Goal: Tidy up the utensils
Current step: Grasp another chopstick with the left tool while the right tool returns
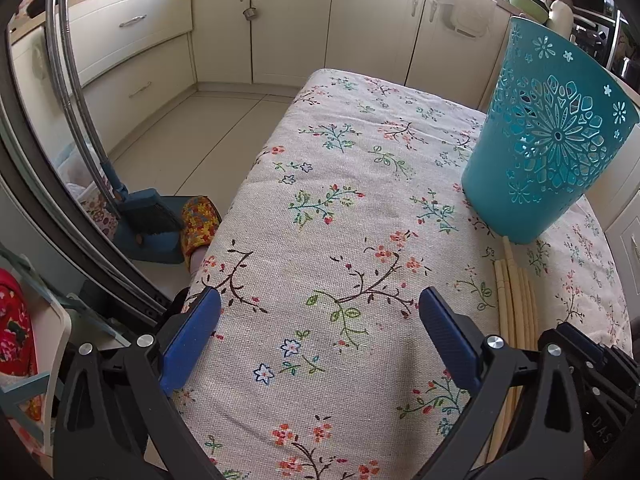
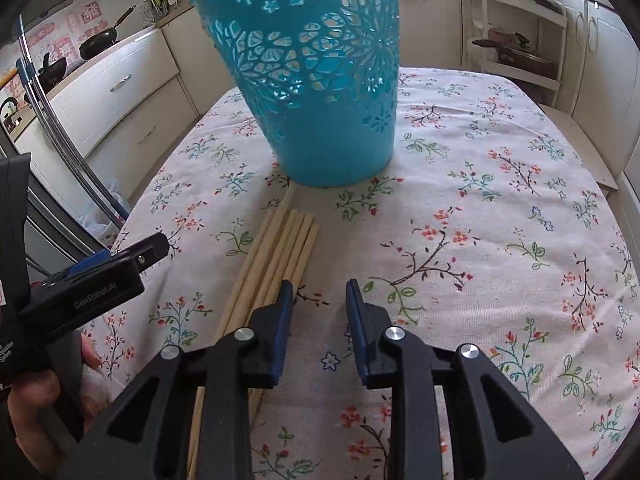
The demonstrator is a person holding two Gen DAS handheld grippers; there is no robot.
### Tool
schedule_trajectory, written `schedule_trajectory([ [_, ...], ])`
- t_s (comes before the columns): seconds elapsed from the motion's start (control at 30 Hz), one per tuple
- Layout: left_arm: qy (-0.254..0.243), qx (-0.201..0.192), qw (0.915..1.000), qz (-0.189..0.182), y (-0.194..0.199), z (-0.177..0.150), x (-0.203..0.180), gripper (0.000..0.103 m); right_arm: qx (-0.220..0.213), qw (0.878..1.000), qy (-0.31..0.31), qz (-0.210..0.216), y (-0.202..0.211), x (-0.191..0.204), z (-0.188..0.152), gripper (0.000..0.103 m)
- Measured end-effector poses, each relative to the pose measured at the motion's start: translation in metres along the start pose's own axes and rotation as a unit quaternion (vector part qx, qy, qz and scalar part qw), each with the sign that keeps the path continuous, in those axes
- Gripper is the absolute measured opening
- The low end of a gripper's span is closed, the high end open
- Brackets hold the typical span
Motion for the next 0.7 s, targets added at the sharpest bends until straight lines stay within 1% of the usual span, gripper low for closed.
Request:
schedule_trajectory([
  [0.13,-0.001,0.000,1.0000,0.001,0.000,0.000,0.001,0.095,-0.003,1.000,0.015,-0.001,-0.004,0.004,0.003,0.028],
  [0.3,-0.003,0.001,1.0000,0.004,-0.001,0.000,0.000,0.095,0.006,0.999,0.050,-0.017,-0.005,0.009,0.003,0.019],
  [0.37,-0.005,0.001,1.0000,0.007,-0.001,0.000,-0.001,0.095,0.011,0.998,0.053,-0.015,-0.006,0.006,0.003,0.014],
  [0.43,-0.009,0.003,0.9999,0.012,-0.002,-0.001,-0.002,0.095,0.019,0.998,0.056,-0.009,-0.006,0.004,0.003,0.012],
  [0.53,-0.026,0.008,0.9995,0.014,-0.003,-0.002,-0.007,0.095,0.038,0.996,0.086,-0.005,-0.007,0.000,0.004,0.011],
  [0.63,-0.042,0.013,0.9990,-0.007,0.001,-0.004,-0.018,0.095,0.051,0.992,0.113,-0.004,-0.005,-0.011,0.005,0.011],
  [0.7,-0.043,0.008,0.9985,-0.033,0.010,-0.005,-0.029,0.095,0.048,0.994,0.099,0.000,-0.003,-0.023,0.004,0.011],
])
Point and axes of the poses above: each gripper's, at about its wrist camera, not at the fingertips, and y roughly against the way its jaws point, x to its left, z to its top, the point moved 8 cm from there along -y, roughly the way its jaws point, and after that the axes turned 11 degrees about y, right-handed, at the moved point
